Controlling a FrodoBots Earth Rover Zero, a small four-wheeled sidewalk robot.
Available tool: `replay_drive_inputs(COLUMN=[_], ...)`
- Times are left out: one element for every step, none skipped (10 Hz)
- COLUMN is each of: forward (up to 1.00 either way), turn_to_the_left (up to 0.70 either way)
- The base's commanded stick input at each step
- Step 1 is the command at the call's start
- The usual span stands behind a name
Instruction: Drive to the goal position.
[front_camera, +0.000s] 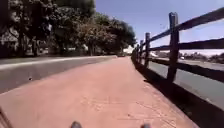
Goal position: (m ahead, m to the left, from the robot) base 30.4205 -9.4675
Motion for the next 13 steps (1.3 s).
replay_drive_inputs(forward=[1.00,1.00,1.00,1.00,1.00,1.00,1.00,1.00,1.00,1.00,1.00,1.00,1.00], turn_to_the_left=[0.00,-0.02,-0.40,-0.25,-0.07,0.00,0.00,0.00,0.00,0.00,0.00,0.00,0.00])
